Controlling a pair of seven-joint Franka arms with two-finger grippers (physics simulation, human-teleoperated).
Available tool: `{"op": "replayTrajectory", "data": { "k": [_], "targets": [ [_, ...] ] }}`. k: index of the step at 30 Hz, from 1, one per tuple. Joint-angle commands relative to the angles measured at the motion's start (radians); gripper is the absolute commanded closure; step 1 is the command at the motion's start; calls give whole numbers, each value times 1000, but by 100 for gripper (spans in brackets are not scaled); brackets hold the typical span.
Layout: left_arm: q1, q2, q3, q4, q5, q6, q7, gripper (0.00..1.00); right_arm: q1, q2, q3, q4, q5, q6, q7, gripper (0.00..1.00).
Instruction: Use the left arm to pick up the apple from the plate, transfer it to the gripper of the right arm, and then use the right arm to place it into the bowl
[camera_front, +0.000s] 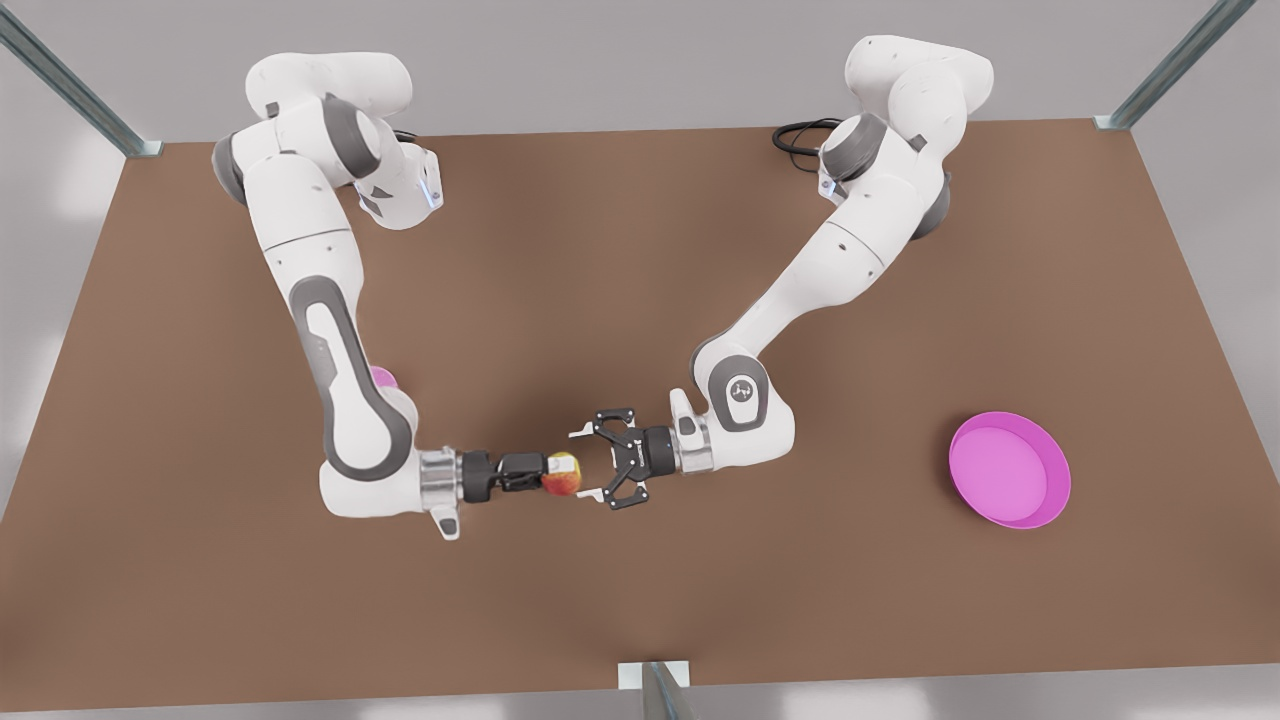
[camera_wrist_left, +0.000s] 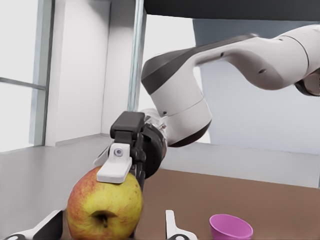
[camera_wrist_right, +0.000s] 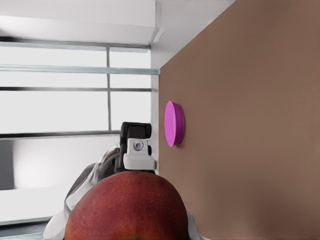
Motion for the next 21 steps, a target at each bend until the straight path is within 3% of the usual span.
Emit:
{"op": "replayTrajectory", "data": {
  "k": [1,5,6,7,9,11,12,13,16,18,21],
  "targets": [
    [0,-2,0,0,0,1,95,1,-28,-1,0,0,-76,-46,-50,27],
    [8,-2,3,-3,1,-1,84,1,-92,-7,0,0,-188,-92,-52,27],
    [48,-35,36,-18,85,1,-109,1,-106,-20,2,0,-254,-94,-52,27],
    [66,-80,115,-49,398,-39,-561,0,-123,-32,2,-2,-335,-104,-52,27],
    [264,-265,115,-130,1127,-437,-1281,0,-171,-73,2,-13,-507,-178,-50,27],
    [452,-389,119,-130,1415,-764,-1456,0,-198,-139,2,-66,-608,-222,-50,27],
    [468,-477,123,-125,1595,-947,-1517,0,-221,-191,2,-125,-656,-224,-52,27],
    [466,-515,181,-119,1659,-1105,-1583,0,-227,-233,2,-160,-714,-227,-53,27],
    [479,-710,214,-125,1658,-1084,-1971,0,-281,-330,3,-273,-847,-236,-121,27],
    [304,-983,528,-443,1498,-848,-2002,0,-304,-366,3,-307,-919,-236,-135,27],
    [301,-1009,528,-451,1498,-843,-2047,0,-323,-385,3,-352,-958,-235,-161,27]
  ]
}}
